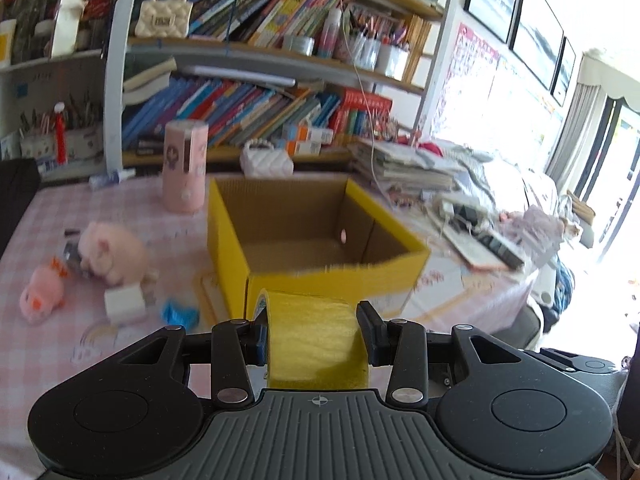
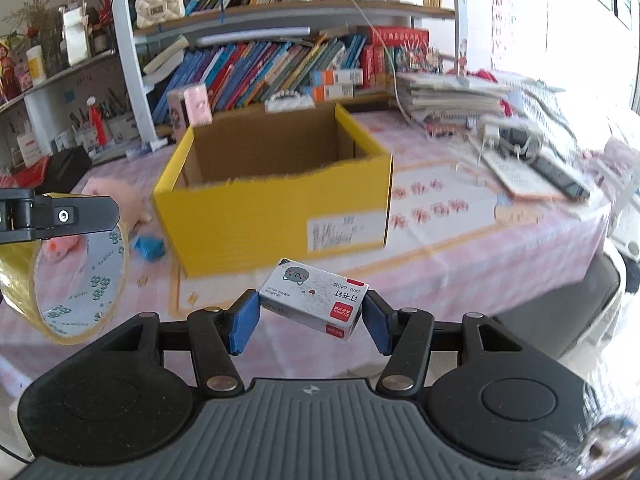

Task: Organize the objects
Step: 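Carry the tape roll and white box with both tools over the yellow cardboard box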

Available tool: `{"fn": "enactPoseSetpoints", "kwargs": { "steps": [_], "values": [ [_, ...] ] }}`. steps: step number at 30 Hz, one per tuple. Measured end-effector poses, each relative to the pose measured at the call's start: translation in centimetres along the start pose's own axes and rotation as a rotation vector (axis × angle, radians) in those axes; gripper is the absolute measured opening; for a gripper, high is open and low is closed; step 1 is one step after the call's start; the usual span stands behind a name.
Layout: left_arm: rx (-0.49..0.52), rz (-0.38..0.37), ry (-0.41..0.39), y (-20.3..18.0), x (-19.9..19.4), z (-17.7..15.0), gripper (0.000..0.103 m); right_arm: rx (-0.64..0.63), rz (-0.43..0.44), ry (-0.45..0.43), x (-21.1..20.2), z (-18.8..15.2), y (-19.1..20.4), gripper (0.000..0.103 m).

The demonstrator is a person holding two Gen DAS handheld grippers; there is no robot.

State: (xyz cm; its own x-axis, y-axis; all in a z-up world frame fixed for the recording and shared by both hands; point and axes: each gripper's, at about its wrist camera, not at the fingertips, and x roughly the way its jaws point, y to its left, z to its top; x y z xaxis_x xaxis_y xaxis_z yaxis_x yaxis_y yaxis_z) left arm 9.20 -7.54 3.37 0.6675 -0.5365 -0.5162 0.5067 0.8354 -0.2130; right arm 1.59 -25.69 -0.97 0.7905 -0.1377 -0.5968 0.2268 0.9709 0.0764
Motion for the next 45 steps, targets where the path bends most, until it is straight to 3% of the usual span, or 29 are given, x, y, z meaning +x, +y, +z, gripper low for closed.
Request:
{"fn": "enactPoseSetpoints", "kwargs": {
  "steps": [11,19,28,37,42,45],
  "values": [
    [-0.021,0.046,-0.084,-0.4,5.4,5.6,0.040,-0.092,0.047,-0.140,4.7,9.0,-2.4,0.054],
    [-0.046,0.106,-0.054,0.2,9.3,7.1,0.040,-0.247,0.115,-0.137,9.9,12.1,-1.7,0.054],
    [-0.041,0.126,0.015,0.6,14.1,7.5,0.039,-0.466,0.206,-0.061,15.4,12.4,0.4,0.054],
    [-0.016,0.144,0.088,0.9,18.4,7.2,0.039,-0.569,0.272,0.069,20.1,12.8,0.9,0.054],
    [-0.009,0.154,0.120,1.3,20.2,6.9,0.039,-0.530,0.244,0.167,22.6,13.3,-0.1,0.054],
    [-0.004,0.157,0.135,1.4,21.0,6.9,0.039,-0.559,0.198,0.179,23.2,13.1,-0.5,0.054]
  ]
}}
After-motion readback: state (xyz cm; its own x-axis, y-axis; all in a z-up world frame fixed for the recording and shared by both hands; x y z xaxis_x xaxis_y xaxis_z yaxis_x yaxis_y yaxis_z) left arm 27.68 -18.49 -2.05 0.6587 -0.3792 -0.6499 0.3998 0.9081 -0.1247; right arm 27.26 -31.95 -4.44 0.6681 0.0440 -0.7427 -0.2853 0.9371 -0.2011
